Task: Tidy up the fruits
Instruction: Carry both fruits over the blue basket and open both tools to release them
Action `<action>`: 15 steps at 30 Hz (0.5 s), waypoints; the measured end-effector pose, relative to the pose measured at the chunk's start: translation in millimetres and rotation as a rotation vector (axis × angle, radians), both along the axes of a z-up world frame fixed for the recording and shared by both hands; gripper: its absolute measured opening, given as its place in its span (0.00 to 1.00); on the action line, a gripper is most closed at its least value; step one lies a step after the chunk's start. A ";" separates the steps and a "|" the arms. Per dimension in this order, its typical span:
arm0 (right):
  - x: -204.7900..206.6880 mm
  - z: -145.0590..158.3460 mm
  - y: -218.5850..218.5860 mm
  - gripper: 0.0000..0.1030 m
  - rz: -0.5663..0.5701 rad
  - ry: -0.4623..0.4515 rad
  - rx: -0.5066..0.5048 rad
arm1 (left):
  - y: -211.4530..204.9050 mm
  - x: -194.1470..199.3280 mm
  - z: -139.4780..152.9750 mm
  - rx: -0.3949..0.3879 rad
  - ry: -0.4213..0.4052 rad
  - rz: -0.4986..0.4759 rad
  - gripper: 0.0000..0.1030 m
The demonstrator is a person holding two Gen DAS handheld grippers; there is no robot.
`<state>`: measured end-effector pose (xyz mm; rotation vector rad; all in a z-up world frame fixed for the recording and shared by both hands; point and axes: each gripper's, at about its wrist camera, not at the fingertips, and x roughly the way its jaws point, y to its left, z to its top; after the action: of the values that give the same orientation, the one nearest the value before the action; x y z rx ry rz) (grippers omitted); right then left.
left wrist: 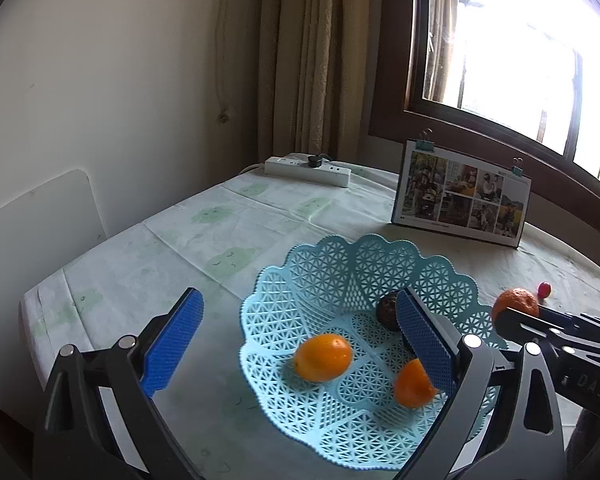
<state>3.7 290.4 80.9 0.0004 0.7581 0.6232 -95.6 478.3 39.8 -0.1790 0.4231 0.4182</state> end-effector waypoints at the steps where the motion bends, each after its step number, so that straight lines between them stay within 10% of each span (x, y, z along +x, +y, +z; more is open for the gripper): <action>1: 1.4 -0.5 4.7 0.38 0.005 0.000 0.001 | 2.4 -0.9 -0.2 -0.002 0.001 0.006 0.95; 15: 14.3 -7.4 14.2 0.39 -0.006 0.015 0.014 | 9.6 2.1 -2.4 -0.019 0.011 0.027 0.96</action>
<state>18.0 304.6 73.5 0.0201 0.7680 0.6232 -93.5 488.0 37.4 -0.2014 0.4361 0.4417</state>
